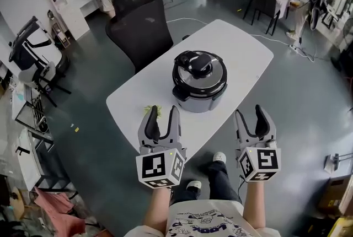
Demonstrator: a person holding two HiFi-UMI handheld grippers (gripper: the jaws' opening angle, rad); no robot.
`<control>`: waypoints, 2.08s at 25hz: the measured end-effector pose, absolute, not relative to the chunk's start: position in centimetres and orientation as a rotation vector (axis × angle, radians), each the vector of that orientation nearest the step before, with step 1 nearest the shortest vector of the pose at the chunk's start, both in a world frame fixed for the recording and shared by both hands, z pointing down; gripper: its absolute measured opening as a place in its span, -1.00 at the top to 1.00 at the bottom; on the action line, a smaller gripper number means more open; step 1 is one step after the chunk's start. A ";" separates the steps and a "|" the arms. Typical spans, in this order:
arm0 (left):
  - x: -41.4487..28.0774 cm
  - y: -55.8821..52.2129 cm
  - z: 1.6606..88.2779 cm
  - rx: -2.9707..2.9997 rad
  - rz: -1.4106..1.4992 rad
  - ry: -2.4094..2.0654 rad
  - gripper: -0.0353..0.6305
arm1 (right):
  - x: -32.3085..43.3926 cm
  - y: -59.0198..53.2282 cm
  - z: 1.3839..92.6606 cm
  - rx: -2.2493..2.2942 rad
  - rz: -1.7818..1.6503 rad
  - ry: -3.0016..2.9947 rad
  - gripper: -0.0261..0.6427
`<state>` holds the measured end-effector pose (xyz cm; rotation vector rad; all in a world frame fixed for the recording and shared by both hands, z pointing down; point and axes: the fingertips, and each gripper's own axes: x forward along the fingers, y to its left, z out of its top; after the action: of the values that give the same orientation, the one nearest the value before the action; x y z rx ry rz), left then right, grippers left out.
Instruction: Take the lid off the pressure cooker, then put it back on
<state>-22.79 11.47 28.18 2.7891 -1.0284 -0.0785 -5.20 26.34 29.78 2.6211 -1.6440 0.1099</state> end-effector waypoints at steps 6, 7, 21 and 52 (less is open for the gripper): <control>-20.4 9.8 28.4 2.772 -0.077 -1.076 0.24 | -2.1 24.0 30.0 2.592 0.119 -1.696 0.07; -19.9 9.5 28.5 2.766 -0.080 -1.089 0.24 | -1.4 23.5 30.0 2.584 0.119 -1.708 0.06; -11.6 2.9 30.1 2.632 -0.068 -1.362 0.24 | 9.2 12.5 31.1 2.352 0.131 -1.997 0.05; -11.8 -3.0 36.7 2.076 -0.074 -1.782 0.24 | 8.3 -3.2 34.3 1.309 0.089 -2.459 -0.11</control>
<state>-11.80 -2.97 36.70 2.0759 -1.7822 -0.0735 8.26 -3.22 34.29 1.3086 -2.4585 0.0893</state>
